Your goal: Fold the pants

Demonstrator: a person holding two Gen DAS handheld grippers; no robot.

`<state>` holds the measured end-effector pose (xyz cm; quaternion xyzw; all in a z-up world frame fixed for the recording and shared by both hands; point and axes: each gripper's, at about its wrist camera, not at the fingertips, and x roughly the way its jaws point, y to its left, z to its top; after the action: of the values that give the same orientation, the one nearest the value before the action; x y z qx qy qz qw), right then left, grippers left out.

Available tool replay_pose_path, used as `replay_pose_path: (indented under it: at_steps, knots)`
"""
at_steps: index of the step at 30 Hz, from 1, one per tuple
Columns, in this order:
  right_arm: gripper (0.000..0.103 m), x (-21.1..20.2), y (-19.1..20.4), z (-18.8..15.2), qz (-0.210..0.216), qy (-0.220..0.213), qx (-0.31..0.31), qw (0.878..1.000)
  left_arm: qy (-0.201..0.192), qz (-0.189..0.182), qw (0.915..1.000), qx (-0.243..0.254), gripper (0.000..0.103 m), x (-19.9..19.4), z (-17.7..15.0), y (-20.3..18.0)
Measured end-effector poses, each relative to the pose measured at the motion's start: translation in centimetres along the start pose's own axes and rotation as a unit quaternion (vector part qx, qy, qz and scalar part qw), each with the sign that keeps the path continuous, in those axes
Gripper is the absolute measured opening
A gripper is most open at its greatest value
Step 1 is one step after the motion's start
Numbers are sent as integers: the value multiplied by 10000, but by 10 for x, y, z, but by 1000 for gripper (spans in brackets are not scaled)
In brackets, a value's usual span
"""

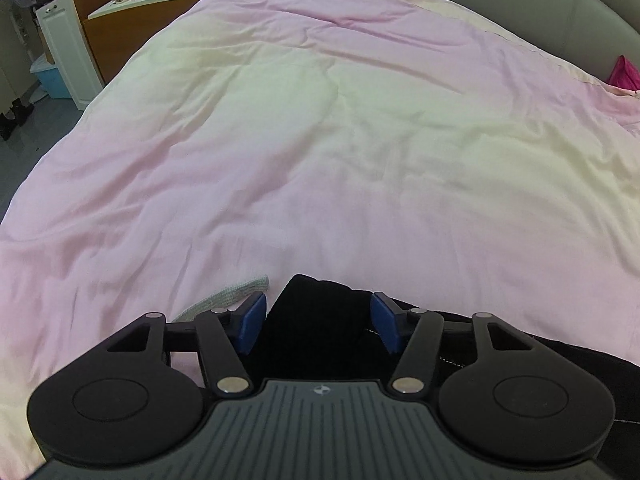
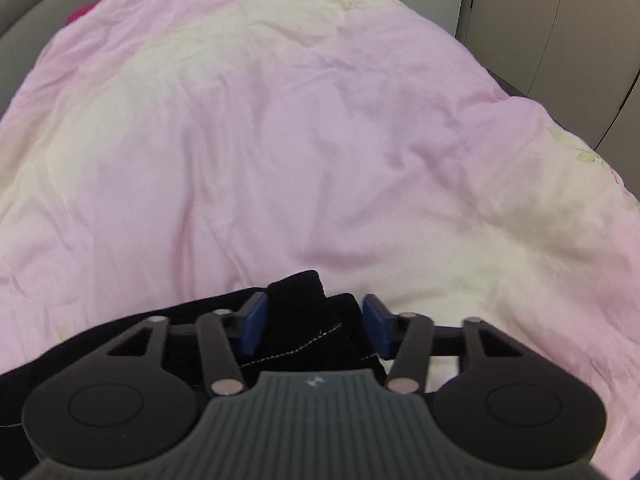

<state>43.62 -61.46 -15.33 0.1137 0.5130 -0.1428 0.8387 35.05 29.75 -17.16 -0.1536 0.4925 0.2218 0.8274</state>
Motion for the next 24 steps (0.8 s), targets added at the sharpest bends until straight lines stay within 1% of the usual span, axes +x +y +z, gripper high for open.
replay_pose_path:
  at_steps: [1,2,5,6,8,9,11,12,13,14,15,18,20,21,23,24]
  knots:
    - [32,10,2,0,5,141,-17,9999,0,72,10000,-50,66,3,1,-3]
    - [32,18,3,-1,-84,170,-9,9998,4,157,9998,-93,66,6,2,-6]
    - [33,32,5,-3,-229,134,103,9996,-89,530,9986,-27,67,5,3,-20]
    - [33,32,7,-3,-277,98,76,9995,-146,655,9977,65,67,0,2,-25]
    - [35,26,9,-4,-306,48,-35,9995,-428,916,9939,445,65,-15,1,-39]
    - [37,20,7,-4,-277,16,-78,9996,-557,913,9925,589,62,-24,0,-43]
    - [44,1,-1,-7,-109,-60,-111,9999,-763,762,9910,792,62,-47,-2,-56]
    - [47,-8,-7,-10,0,-75,-97,9999,-813,633,9905,912,62,-57,-3,-65]
    - [53,-17,-14,-12,121,-75,-80,9999,-829,473,9899,1048,62,-67,-6,-76]
    - [56,-24,-21,-16,247,-62,-55,9997,-845,315,9890,1169,62,-76,-9,-87]
    - [56,-33,-30,-21,398,-40,3,9992,-855,147,9877,1302,62,-85,-12,-100]
    - [60,-51,-55,-38,661,-3,286,9974,-770,-397,9809,1741,62,-104,-27,-149]
    - [64,-58,-71,-52,804,5,480,9956,-672,-774,9699,2209,63,-114,-42,-188]
    - [64,-60,-79,-59,880,48,593,9943,-657,-910,9621,2484,62,-119,-51,-208]
    - [64,-58,-91,-73,1109,182,769,9907,-667,-1175,9422,3067,62,-129,-70,-246]
    - [64,-57,-97,-81,1241,253,844,9884,-679,-1269,9302,3376,62,-133,-81,-267]
